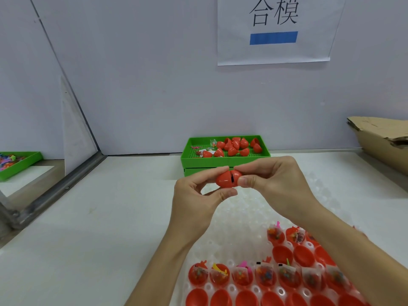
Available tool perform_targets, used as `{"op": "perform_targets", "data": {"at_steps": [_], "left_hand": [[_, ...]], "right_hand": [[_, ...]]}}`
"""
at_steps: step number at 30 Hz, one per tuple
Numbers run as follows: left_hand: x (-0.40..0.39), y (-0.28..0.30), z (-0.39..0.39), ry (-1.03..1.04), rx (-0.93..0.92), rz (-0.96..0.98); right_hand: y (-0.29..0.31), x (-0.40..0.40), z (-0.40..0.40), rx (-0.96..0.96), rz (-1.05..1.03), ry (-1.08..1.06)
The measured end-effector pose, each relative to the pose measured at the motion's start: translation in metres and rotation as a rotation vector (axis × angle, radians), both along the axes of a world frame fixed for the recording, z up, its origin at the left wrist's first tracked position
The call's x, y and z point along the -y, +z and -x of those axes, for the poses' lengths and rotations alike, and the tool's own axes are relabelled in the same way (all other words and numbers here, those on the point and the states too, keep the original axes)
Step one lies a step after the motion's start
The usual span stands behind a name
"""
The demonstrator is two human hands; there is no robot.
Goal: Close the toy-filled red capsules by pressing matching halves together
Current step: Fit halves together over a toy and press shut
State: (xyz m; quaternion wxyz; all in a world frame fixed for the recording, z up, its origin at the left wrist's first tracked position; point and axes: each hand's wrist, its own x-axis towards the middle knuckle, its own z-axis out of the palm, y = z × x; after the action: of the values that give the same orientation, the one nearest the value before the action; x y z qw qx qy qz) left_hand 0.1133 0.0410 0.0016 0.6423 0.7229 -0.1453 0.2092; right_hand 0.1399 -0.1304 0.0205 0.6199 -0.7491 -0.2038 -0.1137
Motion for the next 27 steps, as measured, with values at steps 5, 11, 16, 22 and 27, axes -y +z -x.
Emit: {"op": "perform_targets", "data": {"at_steps": [5, 11, 16, 22, 27], "left_hand": [[-0.0018, -0.0030, -0.0019, -0.006, 0.006, -0.024], [0.0002, 0.0004, 0.0011, -0.013, 0.009, -0.010], [0.0004, 0.0006, 0.0014, -0.004, -0.014, -0.058], [0.0004, -0.0026, 0.0008, -0.030, -0.014, -0.087], [0.0000, -0.0037, -0.0002, -0.042, -0.024, -0.038]], "right_hand": [[-0.0010, -0.0014, -0.0007, -0.047, -0.050, 0.030], [-0.0042, -0.0040, -0.0012, -0.045, -0.051, 0.063], [-0.0051, -0.0030, 0.0002, -0.036, -0.056, 0.129], [-0.0057, -0.0024, -0.0010, -0.016, -0.028, 0.061], [-0.0047, -0.0017, -0.0013, -0.014, -0.008, 0.038]]}}
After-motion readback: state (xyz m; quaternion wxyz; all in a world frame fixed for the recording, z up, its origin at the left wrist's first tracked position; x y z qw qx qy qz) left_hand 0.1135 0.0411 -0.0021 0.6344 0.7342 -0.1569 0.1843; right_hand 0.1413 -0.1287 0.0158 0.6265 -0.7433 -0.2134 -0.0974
